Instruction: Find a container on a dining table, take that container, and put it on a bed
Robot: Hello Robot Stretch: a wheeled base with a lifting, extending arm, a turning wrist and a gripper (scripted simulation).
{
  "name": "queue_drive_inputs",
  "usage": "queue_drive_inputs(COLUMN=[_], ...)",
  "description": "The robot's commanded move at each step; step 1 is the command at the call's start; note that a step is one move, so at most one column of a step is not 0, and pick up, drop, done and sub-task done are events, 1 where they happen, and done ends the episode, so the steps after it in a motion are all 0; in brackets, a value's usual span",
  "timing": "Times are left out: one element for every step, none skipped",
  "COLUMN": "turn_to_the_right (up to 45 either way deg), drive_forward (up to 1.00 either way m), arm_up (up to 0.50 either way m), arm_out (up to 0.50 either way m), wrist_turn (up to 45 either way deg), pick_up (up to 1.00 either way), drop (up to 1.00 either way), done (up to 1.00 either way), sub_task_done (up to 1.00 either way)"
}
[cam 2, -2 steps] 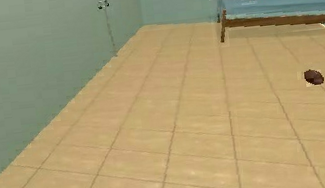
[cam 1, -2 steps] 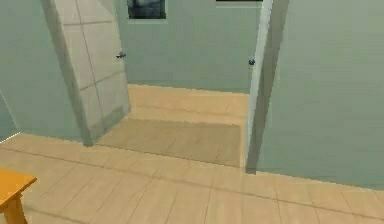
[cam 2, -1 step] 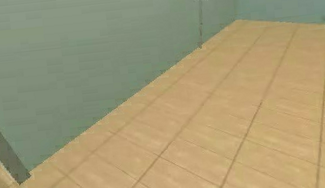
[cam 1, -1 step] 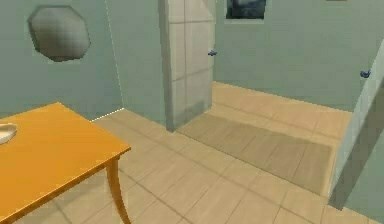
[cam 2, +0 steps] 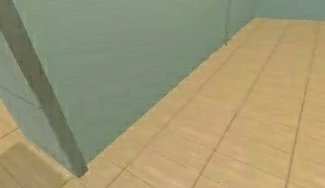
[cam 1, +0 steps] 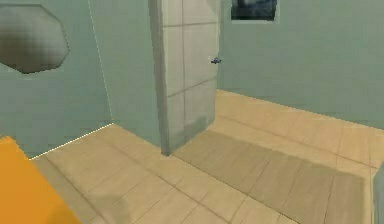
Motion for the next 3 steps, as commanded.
queue_drive_inputs(turn_to_the_right=[-45.0, -45.0, -45.0], drive_forward=[0.00, 0.00, 0.00], arm_up=[0.00, 0.00, 0.00], arm_out=[0.00, 0.00, 0.00], wrist_turn=[0.0, 0.0, 0.0], pick_up=[0.00, 0.00, 0.00], drop=[0.00, 0.00, 0.00], done=[0.00, 0.00, 0.00], sub_task_done=[0.00, 0.00, 0.00])
